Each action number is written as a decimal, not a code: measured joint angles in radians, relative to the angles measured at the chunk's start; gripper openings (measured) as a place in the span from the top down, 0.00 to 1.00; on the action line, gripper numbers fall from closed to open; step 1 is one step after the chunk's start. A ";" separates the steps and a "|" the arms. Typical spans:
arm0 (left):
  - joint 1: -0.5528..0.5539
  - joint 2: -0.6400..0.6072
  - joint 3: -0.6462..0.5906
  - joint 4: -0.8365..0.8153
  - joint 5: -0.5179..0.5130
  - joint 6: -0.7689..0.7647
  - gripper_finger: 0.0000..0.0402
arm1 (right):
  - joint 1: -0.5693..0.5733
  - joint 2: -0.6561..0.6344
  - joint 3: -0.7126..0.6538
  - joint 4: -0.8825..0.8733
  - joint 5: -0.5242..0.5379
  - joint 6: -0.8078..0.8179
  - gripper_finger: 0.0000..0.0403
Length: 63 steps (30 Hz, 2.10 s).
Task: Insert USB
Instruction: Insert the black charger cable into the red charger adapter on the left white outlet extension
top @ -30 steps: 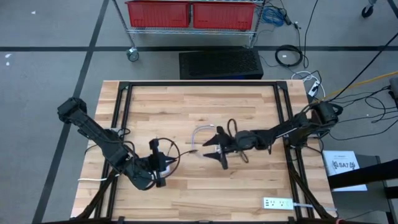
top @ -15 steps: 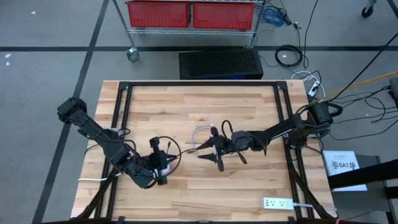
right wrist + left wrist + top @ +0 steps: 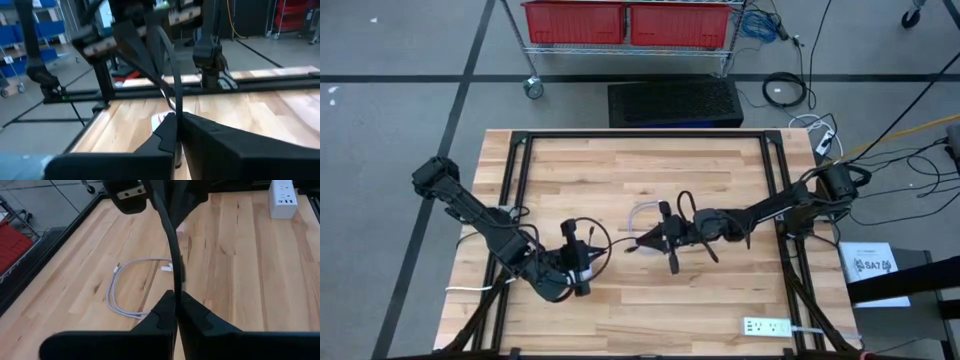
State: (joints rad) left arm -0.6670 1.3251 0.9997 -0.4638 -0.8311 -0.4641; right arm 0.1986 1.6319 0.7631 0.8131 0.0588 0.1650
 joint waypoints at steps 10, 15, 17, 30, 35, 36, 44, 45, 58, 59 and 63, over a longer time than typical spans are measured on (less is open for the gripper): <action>0.013 -0.013 -0.001 -0.074 0.061 0.003 0.72 | -0.010 -0.088 0.000 -0.064 0.053 0.019 1.00; 0.001 -0.094 -0.001 -0.088 0.035 0.000 0.59 | -0.044 -0.124 0.000 -0.177 0.129 0.051 1.00; -0.012 -0.123 -0.001 -0.066 0.034 0.000 0.57 | -0.060 -0.124 0.000 -0.208 0.151 0.080 1.00; 0.066 0.025 -0.113 0.392 0.226 0.190 0.65 | -0.077 -0.123 0.000 -0.218 0.151 0.112 1.00; 0.109 0.054 -0.121 0.446 0.277 0.192 0.72 | -0.044 -0.123 0.000 -0.214 0.144 0.108 1.00; 0.114 0.053 -0.121 0.445 0.278 0.192 0.73 | -0.037 -0.123 0.000 -0.214 0.144 0.108 1.00; 0.119 -0.005 -0.174 0.363 0.150 0.185 0.94 | -0.024 -0.123 0.000 -0.212 0.149 0.092 1.00; 0.120 -0.016 -0.204 0.402 0.144 0.185 0.97 | -0.026 -0.123 0.000 -0.212 0.150 0.087 1.00; 0.191 -0.223 -0.575 1.000 0.349 0.321 0.99 | -0.115 -0.122 0.000 -0.212 0.145 0.088 1.00; 0.202 -0.237 -0.586 1.002 0.366 0.321 0.99 | -0.123 -0.122 0.000 -0.210 0.145 0.095 1.00; 0.232 -0.275 -0.625 1.000 0.435 0.323 0.99 | -0.155 -0.122 0.000 -0.196 0.144 0.120 1.00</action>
State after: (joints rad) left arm -0.4354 1.0503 0.3751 0.5360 -0.3957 -0.1407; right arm 0.0439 1.5097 0.7635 0.6174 0.2030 0.2851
